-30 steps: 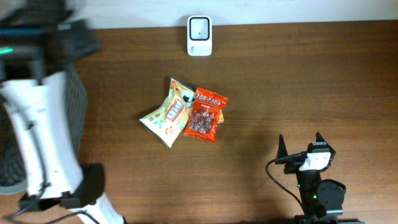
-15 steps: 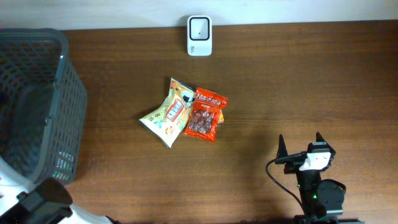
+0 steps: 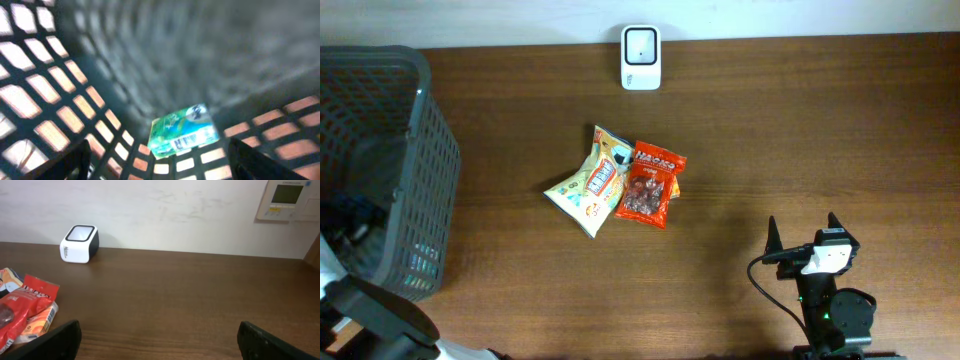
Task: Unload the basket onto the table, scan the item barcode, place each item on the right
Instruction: 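Reach the left gripper into the basket and grasp the small teal packet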
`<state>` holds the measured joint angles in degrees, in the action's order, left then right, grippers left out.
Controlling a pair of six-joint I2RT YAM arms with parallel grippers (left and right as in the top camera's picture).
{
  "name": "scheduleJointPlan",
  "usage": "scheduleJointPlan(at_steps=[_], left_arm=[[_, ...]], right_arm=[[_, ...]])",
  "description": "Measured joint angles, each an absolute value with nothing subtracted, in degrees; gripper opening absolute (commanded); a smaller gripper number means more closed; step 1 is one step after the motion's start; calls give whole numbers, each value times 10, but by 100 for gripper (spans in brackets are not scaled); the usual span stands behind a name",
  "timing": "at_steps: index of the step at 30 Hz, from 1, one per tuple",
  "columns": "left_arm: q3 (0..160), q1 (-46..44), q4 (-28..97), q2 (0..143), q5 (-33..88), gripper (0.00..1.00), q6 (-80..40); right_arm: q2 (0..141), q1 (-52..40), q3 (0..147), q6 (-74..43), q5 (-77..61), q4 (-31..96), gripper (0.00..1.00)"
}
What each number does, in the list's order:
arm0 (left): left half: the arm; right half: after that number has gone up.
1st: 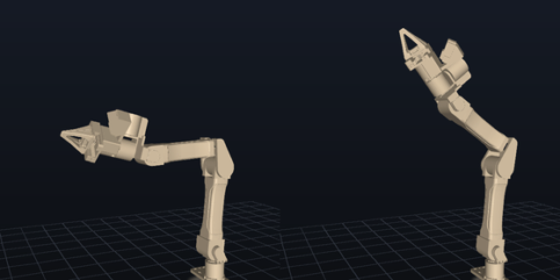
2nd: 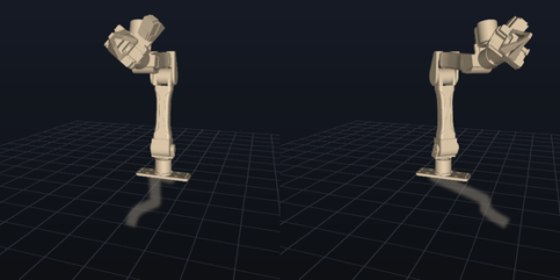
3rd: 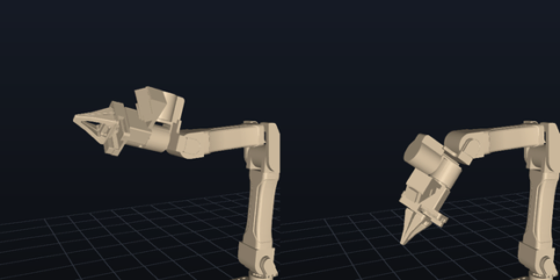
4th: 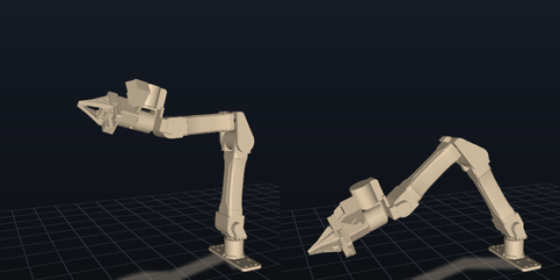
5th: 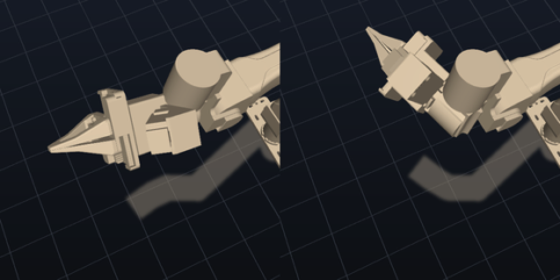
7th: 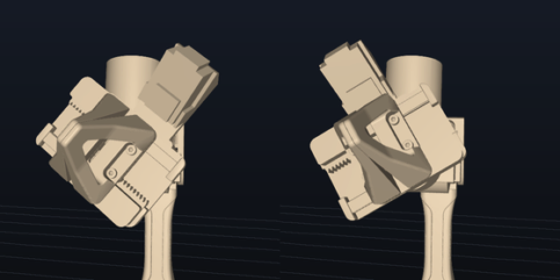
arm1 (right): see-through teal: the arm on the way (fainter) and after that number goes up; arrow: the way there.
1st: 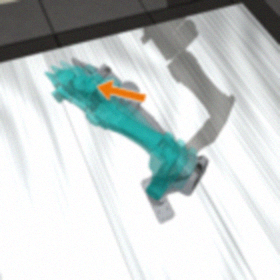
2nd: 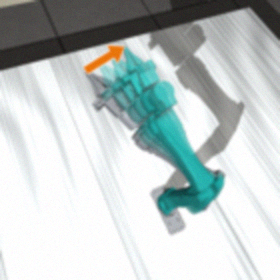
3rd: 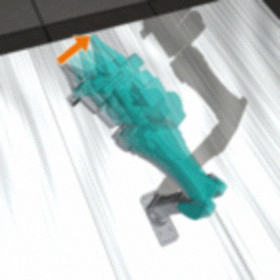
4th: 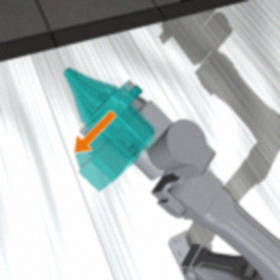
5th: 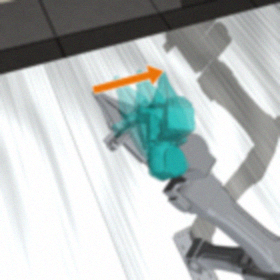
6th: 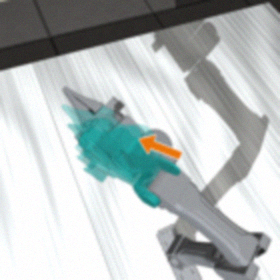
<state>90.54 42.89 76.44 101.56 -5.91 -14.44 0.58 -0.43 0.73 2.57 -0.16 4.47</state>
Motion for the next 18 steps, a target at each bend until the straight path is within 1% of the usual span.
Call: scheduleJointPlan(at_steps=[3,4,9,13,18], left_arm=[[852,429,749,1016,-46,84,-132],[839,429,743,1016,-42,79,-129],[792,429,730,1016,-32,68,-119],[778,429,719,1016,-27,66,-116],[740,429,669,1016,-14,61,-115]], right_arm=[[6,-4,7,26,-2,45,99],[6,-4,7,26,-2,45,99],[6,-4,7,26,-2,45,99],[6,-4,7,25,-2,45,99],[6,-4,7,25,-2,45,99]])
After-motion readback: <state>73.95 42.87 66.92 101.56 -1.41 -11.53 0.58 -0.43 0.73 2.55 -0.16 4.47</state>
